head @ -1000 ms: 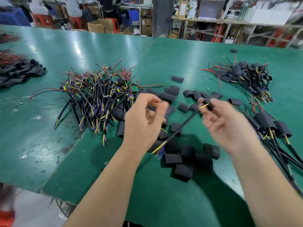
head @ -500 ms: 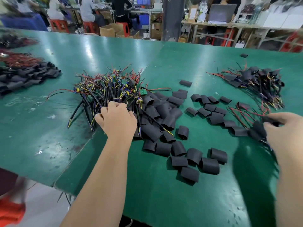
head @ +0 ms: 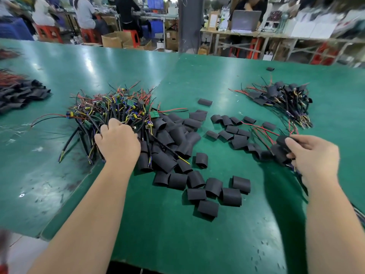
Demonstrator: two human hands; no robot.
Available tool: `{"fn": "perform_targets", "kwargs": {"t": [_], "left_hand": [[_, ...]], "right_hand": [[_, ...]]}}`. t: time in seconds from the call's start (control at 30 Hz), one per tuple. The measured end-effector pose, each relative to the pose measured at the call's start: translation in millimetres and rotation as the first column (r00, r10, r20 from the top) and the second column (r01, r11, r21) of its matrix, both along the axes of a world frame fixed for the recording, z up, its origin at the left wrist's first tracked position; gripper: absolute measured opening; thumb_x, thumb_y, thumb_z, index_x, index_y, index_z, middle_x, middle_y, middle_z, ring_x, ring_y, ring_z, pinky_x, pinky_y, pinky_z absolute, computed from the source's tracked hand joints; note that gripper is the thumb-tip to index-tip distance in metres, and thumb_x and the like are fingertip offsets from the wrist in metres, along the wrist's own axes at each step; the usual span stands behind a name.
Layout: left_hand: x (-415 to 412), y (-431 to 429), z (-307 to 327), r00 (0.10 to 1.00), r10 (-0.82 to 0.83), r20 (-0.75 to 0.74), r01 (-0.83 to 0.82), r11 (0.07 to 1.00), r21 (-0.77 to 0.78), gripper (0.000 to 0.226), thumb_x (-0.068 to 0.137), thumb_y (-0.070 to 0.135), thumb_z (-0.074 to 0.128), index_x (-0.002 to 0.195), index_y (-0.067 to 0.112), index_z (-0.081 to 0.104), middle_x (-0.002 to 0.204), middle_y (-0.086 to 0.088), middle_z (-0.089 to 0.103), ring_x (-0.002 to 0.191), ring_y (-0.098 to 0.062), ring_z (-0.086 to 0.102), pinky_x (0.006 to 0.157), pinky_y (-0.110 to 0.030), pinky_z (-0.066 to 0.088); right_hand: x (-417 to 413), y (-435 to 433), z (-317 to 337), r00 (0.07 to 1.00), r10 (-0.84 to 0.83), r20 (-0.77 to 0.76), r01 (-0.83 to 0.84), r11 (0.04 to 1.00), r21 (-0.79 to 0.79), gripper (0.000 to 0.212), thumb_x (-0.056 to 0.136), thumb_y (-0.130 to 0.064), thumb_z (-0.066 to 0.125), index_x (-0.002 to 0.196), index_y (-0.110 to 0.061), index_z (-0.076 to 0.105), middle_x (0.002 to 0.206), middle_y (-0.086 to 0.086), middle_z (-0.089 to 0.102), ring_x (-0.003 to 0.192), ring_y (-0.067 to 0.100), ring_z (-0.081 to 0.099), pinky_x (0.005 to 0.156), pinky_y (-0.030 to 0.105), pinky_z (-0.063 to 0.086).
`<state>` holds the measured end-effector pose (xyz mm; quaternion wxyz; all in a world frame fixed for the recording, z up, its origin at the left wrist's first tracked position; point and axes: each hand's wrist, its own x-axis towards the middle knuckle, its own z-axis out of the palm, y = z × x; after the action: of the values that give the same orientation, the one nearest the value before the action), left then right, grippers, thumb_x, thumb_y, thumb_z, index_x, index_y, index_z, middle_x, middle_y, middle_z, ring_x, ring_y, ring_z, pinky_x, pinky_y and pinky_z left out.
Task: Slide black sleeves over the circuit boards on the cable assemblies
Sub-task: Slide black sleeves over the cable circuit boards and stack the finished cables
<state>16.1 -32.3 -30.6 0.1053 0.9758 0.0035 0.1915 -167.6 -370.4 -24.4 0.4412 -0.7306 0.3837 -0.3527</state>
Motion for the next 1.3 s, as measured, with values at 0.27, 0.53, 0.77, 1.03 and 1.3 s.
{"fn": "perform_targets", "kwargs": {"t": [0.27, 0.53, 0.77, 1.03, 1.3], "left_hand": [[3.3, 6.2, 15.5, 0.996, -0.074, -0.048, 0.067, 0.989, -0.133, 0.018, 0.091, 0.012, 0.056, 0.093, -0.002, 0.068, 0.098, -0.020, 0.055, 0.088, -0.040, 0.056, 0.077, -0.043, 0.046], [-8.8, 16.2, 23.0, 0.984, 0.091, 0.155, -0.052, 0.970, -0.238, 0.019, 0.083, 0.006, 0.050, 0.099, 0.013, 0.055, 0.083, -0.009, 0.059, 0.106, -0.033, 0.051, 0.106, -0.050, 0.016], [-11.7, 26.8, 25.4, 0.998, -0.018, 0.058, 0.034, 0.960, -0.279, 0.024, 0.084, 0.003, 0.041, 0.100, 0.021, 0.041, 0.092, 0.002, 0.068, 0.110, -0.029, 0.052, 0.106, -0.046, 0.010], [-45.3, 2.9, 27.7, 0.709, -0.637, 0.302, 0.704, 0.619, -0.348, 0.012, 0.096, 0.010, 0.033, 0.099, 0.018, 0.042, 0.081, 0.014, 0.069, 0.068, 0.016, 0.054, 0.087, -0.034, 0.039], [-70.7, -14.3, 13.2, 0.549, -0.835, 0.037, 0.804, 0.516, -0.295, 0.017, 0.098, 0.002, 0.038, 0.094, 0.018, 0.044, 0.092, 0.012, 0.072, 0.073, -0.011, 0.064, 0.087, -0.023, 0.038]], "right_hand": [[-9.5, 3.6, 12.5, 0.994, -0.075, -0.077, 0.067, 0.993, -0.099, 0.022, 0.089, -0.025, 0.062, 0.108, -0.020, 0.072, 0.086, 0.007, 0.072, 0.058, 0.009, 0.059, 0.071, 0.025, 0.055], [3.3, 46.8, 27.3, 0.972, -0.149, -0.180, 0.062, 0.908, -0.415, 0.033, 0.085, -0.019, 0.062, 0.117, -0.026, 0.065, 0.131, 0.011, 0.051, 0.119, 0.034, 0.045, 0.100, 0.048, 0.028], [9.7, 64.2, 22.4, 0.991, 0.016, -0.136, -0.075, 0.894, -0.441, 0.023, 0.084, -0.008, 0.060, 0.100, -0.019, 0.071, 0.112, 0.009, 0.061, 0.099, 0.023, 0.055, 0.093, 0.034, 0.036], [20.8, 109.4, 23.3, 0.680, 0.612, 0.404, -0.733, 0.585, 0.348, 0.020, 0.086, 0.001, 0.057, 0.098, -0.009, 0.070, 0.086, 0.008, 0.075, 0.058, 0.013, 0.063, 0.056, 0.019, 0.045], [24.4, 121.0, 25.1, 0.517, 0.522, 0.678, -0.844, 0.443, 0.303, 0.033, 0.073, -0.009, 0.063, 0.105, -0.015, 0.066, 0.090, 0.008, 0.074, 0.067, 0.011, 0.067, 0.060, 0.015, 0.047]]}}
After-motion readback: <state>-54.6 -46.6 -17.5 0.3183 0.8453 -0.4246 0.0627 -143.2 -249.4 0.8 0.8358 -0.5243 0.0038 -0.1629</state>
